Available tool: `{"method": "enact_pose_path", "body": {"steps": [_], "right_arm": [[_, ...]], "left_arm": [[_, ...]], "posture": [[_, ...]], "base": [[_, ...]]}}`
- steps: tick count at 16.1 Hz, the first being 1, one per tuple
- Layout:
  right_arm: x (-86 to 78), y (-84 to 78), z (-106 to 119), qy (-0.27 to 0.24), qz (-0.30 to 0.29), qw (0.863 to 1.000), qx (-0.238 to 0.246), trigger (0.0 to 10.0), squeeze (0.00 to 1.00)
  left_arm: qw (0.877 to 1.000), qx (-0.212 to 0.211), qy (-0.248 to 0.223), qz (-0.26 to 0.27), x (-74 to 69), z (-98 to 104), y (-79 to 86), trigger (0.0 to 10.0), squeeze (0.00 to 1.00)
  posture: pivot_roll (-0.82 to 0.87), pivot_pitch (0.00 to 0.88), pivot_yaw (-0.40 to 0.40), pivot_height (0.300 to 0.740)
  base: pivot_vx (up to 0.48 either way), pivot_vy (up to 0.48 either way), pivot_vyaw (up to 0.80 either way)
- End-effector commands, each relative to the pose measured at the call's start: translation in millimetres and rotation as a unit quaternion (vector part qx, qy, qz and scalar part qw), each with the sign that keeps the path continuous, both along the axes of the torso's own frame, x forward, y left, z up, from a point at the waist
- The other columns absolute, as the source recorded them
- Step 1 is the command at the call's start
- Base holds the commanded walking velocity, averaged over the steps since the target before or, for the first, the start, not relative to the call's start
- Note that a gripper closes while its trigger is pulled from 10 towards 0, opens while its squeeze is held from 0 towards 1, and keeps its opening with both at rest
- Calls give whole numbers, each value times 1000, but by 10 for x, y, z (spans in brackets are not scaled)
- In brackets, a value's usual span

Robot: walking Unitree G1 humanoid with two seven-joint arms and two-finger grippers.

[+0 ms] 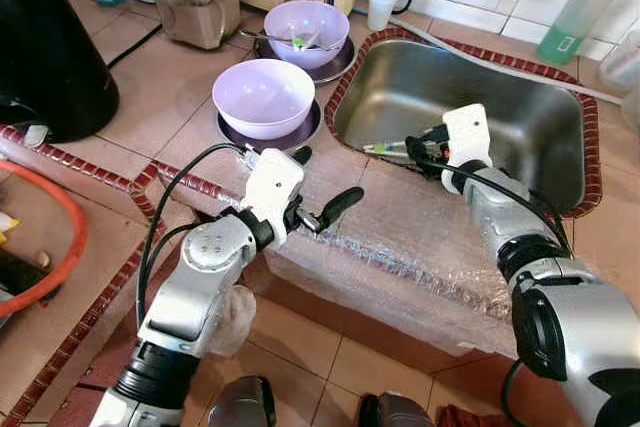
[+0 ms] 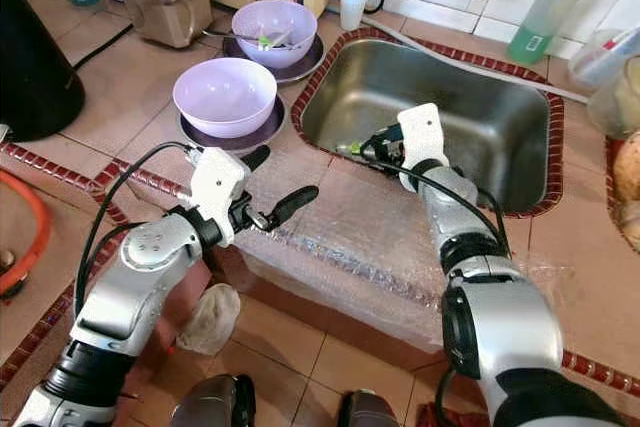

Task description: Kitchen organization

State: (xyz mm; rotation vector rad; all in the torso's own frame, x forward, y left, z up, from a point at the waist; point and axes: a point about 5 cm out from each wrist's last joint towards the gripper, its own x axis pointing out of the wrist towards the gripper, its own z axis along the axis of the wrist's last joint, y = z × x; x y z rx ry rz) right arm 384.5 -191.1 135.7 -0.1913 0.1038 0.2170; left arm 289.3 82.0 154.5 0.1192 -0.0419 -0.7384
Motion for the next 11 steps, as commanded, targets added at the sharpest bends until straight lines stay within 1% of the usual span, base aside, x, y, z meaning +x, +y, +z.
{"method": "enact_pose_path", "body": {"steps": [1, 2, 3, 4, 5, 6, 7, 8, 9, 11], "right_arm": [[-52, -3, -82, 0, 2, 1000, 21, 10000, 1000], [-89, -8, -57, -37, 4, 999, 28, 10000, 1000], [-129, -2, -66, -56, 2, 998, 34, 10000, 1000], [-186, 23, -82, -77, -3, 996, 44, 10000, 1000], [-218, 38, -88, -88, -5, 995, 47, 10000, 1000], [-351, 97, -93, -122, -8, 990, 71, 10000, 1000], [-477, 136, -67, -152, -19, 984, 92, 10000, 1000], [-532, 152, -52, -162, -24, 981, 101, 10000, 1000], [-667, 199, -19, -186, -23, 979, 80, 10000, 1000], [-774, 235, 8, -196, -25, 977, 77, 10000, 1000]], "left_arm": [[999, -12, -11, 33, 21, 30, 72, 10000, 1000], [996, -33, -35, 79, 39, 119, 128, 10000, 1000], [993, -47, -45, 100, 31, 159, 154, 10000, 1000], [987, -66, -62, 134, 16, 216, 198, 10000, 1000], [983, -77, -67, 151, 8, 240, 222, 10000, 1000], [975, -86, -75, 190, -37, 228, 292, 10000, 1000], [971, -91, -75, 209, -92, 199, 354, 10000, 620], [969, -93, -77, 216, -122, 187, 376, 10000, 110], [964, -103, -76, 233, -190, 172, 414, 10000, 0], [963, -107, -79, 233, -246, 185, 426, 10000, 0]], "posture": [[49, 99, -10, 740], [46, 91, -16, 740], [40, 83, -18, 740], [40, 83, -18, 740], [40, 83, -18, 740], [26, 64, -18, 740], [18, 52, -18, 740], [15, 48, -17, 740], [11, 46, -15, 740], [2, 38, -15, 740]], "base": [[0, 0, 0], [0, 0, 0], [0, 0, 0], [0, 0, 0], [0, 0, 0], [0, 0, 0], [0, 0, 0], [0, 0, 0], [0, 0, 0], [0, 0, 0]]}}
